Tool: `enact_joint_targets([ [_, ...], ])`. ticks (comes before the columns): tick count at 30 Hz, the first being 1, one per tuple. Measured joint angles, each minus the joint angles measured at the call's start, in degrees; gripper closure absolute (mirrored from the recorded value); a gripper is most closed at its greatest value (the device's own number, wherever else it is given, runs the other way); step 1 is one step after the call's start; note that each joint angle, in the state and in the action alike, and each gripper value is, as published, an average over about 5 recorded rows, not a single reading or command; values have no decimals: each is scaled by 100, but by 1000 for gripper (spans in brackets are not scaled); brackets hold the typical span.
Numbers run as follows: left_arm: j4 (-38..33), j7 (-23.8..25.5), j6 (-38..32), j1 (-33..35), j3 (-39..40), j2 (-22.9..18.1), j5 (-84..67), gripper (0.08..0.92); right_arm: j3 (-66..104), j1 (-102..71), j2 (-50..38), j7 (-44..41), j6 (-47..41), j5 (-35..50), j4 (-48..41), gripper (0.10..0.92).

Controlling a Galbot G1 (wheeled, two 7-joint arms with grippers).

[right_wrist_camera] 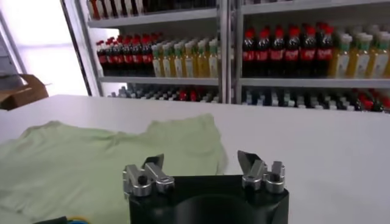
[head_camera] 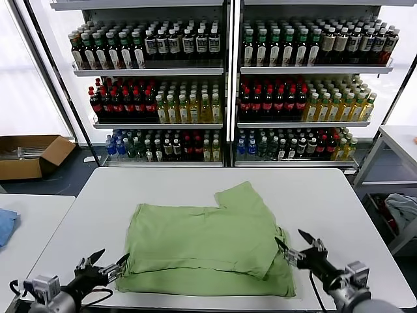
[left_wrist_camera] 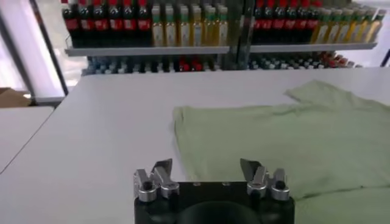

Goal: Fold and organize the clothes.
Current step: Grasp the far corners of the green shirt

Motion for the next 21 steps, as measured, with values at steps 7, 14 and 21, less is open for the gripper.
enact_joint_targets([
  [7, 874, 238, -10, -1231, 771, 573, -282, 177, -787, 1515, -54, -372, -179, -58, -1140, 203],
  [14, 1884, 357, -49, -2627, 1806, 717, -419, 177, -1591, 2759, 33, -647, -247, -161, -2288, 203],
  [21, 2859, 423, -102, -3837, 2732, 615, -443, 177, -2214, 3648, 184, -766, -261, -242, -3227, 203],
])
